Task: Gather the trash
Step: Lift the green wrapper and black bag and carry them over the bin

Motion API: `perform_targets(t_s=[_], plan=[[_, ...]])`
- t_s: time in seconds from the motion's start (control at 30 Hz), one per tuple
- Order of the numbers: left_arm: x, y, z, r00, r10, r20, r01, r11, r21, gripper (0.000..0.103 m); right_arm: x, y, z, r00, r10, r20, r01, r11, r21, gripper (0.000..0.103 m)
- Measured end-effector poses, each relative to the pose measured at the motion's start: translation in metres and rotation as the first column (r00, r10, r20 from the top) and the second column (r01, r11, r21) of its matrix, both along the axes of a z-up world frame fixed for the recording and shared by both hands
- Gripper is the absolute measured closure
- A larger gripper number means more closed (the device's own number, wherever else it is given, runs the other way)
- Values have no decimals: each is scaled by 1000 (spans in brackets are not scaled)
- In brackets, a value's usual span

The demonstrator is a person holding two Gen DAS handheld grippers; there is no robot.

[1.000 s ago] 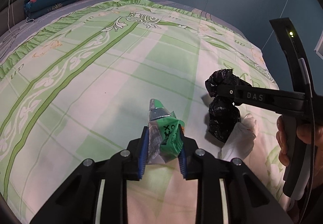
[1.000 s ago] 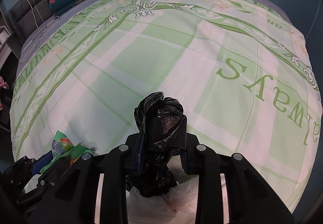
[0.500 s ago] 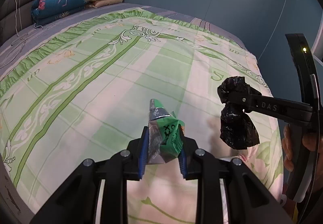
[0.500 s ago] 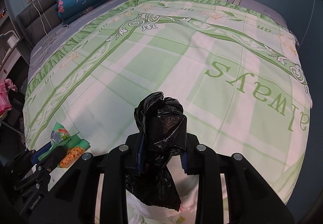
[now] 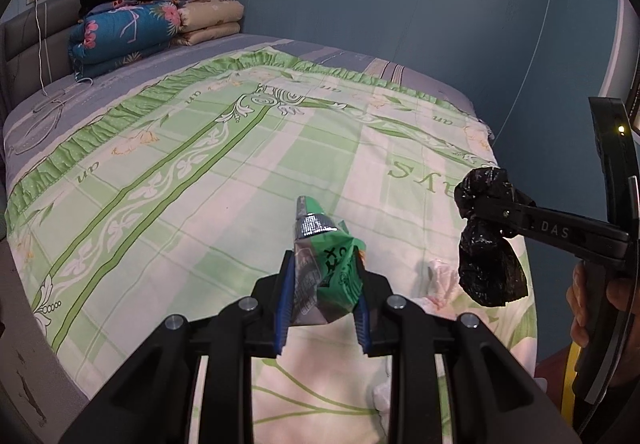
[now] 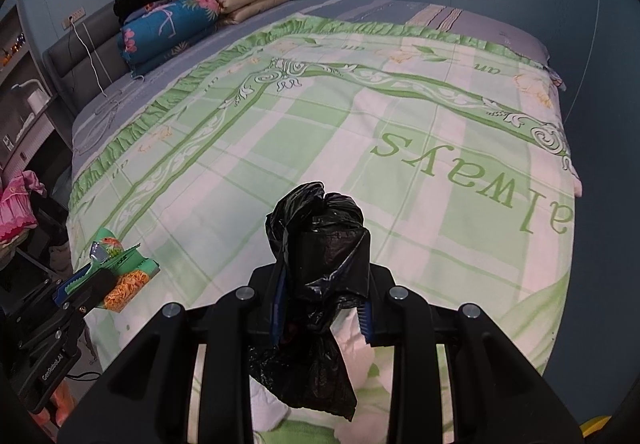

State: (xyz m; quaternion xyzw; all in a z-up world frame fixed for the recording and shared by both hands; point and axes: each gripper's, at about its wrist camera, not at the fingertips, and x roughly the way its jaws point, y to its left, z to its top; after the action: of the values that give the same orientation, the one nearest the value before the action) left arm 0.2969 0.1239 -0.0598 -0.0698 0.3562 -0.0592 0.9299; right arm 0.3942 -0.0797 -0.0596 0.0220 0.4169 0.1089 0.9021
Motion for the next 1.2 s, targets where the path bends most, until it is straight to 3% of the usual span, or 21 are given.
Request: perform_targets(t_s=[0.47,0.73,1.0,1.2], plan=[[-50,-33,38,996,-36,81,35,999,13,79,-84,-45,53,994,-9,113,3,999,54,75],[-78,-66,57,986,-107,129,106,994,15,79,-136,-83,73,986,-53,160,39,995,87,75],[-104,-108,70,963,-206,171,208,978,11,79,-189,-123,82,975,-117,191,95,988,123,75],[-123,-148,75,933,-301,197,300,953,35,79,-229,-156,82,963,-189,190,164,977,139,75]])
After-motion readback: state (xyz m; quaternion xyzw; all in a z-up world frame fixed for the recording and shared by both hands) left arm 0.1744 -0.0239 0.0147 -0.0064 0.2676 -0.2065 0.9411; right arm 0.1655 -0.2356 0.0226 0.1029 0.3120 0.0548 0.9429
